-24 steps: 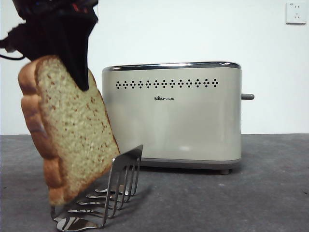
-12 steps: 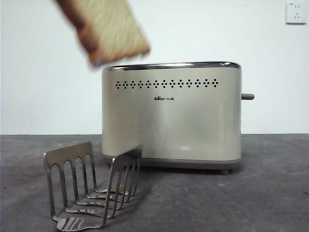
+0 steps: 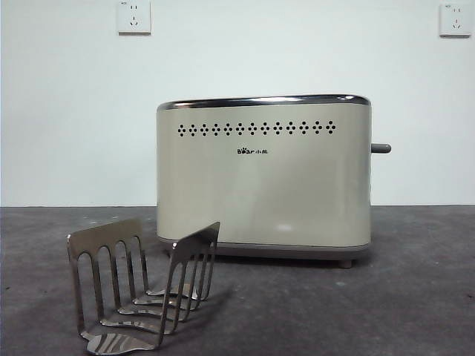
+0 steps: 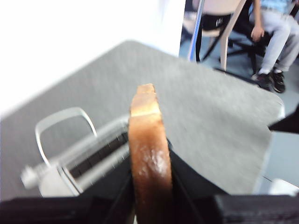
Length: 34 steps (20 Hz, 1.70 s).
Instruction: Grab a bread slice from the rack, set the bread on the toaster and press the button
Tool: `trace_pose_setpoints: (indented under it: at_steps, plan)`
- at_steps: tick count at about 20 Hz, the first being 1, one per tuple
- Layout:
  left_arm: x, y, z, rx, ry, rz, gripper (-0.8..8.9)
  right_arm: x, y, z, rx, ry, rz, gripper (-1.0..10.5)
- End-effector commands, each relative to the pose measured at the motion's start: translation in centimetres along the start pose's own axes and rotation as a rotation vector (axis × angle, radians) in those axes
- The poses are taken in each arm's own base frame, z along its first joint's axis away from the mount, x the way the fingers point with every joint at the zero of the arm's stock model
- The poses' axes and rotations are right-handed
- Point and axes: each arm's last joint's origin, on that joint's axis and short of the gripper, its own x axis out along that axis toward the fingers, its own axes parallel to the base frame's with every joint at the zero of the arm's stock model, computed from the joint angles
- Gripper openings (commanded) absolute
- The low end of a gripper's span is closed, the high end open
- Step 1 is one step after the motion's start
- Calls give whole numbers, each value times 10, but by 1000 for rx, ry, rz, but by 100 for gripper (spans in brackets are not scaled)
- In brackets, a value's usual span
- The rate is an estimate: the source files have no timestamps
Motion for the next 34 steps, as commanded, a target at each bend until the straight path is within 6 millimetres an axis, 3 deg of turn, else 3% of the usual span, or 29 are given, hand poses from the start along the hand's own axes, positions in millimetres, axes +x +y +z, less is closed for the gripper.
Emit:
trace_pose_setpoints:
  at_steps: [1,5,12,19,26,34]
  plan:
    - [5,1,3,245,-23,-1,89,-1,1,1,-19,-13,3,1]
    - [23,5,1,571,16,-13,89,-1,1,3,-40,-28,6,1]
    - [76,17,-11,822,124,-82,89,-1,1,4,-72,-41,1,1]
    - [115,22,-26,834,259,-103,89,-1,0,4,-76,-52,-34,1]
    - [118,17,-31,918,292,-163,89,6,1,13,-101,-52,-33,1]
    - [144,21,-41,939,377,-139,89,18,1,21,-138,0,-47,0]
